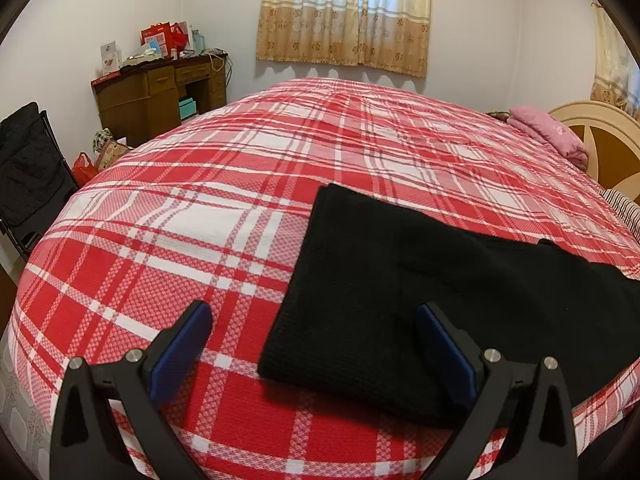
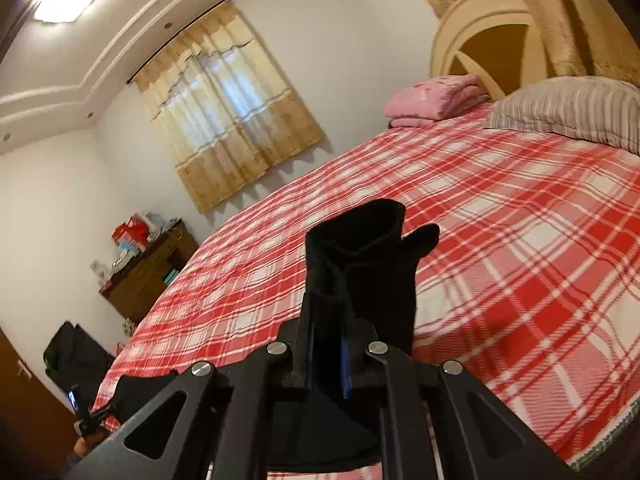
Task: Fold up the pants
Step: 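Grasp the black pants edge with the right gripper and lift it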
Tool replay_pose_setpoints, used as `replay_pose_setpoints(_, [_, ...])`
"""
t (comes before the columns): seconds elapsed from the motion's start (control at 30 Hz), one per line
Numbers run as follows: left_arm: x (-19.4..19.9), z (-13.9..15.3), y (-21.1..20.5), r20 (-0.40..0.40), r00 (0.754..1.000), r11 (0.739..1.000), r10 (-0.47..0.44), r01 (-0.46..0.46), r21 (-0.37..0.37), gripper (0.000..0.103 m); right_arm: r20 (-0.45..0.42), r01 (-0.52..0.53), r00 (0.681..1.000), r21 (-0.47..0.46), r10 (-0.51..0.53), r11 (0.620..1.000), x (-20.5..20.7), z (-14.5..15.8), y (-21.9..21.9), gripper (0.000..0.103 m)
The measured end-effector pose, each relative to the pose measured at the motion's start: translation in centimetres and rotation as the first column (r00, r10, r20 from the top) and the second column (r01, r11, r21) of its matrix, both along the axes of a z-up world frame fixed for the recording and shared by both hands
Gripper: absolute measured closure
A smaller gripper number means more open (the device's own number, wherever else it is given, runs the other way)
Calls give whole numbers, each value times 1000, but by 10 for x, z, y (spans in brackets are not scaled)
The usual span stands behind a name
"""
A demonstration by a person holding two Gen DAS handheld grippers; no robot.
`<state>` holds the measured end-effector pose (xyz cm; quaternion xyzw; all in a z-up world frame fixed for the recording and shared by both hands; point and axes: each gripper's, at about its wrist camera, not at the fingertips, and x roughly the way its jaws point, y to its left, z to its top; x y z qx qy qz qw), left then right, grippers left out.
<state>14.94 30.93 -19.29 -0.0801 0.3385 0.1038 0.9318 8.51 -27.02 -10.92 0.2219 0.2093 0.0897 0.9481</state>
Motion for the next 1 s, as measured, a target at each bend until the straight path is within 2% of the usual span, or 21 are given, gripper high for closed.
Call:
replay_pose_setpoints(0.53, [2,0,-3,-16,1000,999,10,-9,36,0,-50,-128,991,-22,127,991,19,-16,54,93])
replay_pose_setpoints(1.0, [1,-1,-4,-15,1000,999,10,-9,38,0,-100,-314,946,-37,309,949,43,-38,139,93])
